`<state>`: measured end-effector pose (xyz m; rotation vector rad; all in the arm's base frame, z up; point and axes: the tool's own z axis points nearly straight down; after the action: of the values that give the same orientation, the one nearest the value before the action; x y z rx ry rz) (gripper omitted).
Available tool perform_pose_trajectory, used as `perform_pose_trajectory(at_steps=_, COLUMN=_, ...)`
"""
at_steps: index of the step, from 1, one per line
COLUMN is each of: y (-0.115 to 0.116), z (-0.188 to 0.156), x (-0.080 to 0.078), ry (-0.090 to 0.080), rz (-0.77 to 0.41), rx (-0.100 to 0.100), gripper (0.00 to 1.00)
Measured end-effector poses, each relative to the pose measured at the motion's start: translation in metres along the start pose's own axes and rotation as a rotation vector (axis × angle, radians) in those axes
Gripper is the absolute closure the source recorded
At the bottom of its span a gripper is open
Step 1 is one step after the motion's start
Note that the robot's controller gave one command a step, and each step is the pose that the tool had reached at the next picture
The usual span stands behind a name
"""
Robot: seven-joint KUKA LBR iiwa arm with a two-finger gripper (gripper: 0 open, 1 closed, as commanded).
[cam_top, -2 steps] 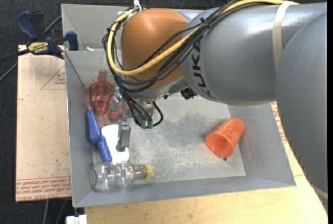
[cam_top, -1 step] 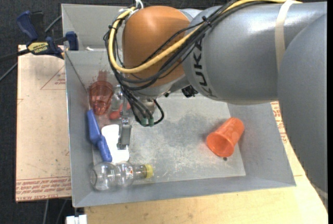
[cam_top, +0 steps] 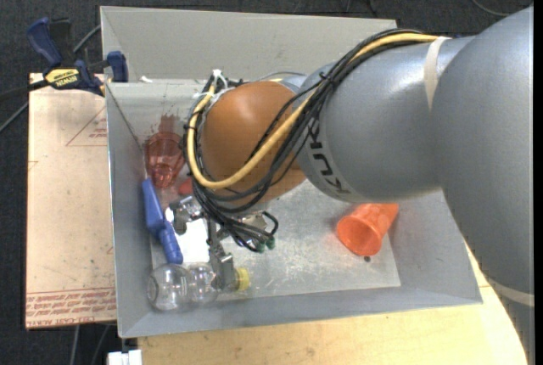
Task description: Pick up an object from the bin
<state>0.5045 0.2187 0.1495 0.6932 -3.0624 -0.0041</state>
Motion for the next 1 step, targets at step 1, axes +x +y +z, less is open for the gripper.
perform_pose_trajectory(at_steps=1, y=0.0047, z=0.0504, x=0.0135, ry=0.005, rz=-0.111, rx=-0.001, gripper=0.00)
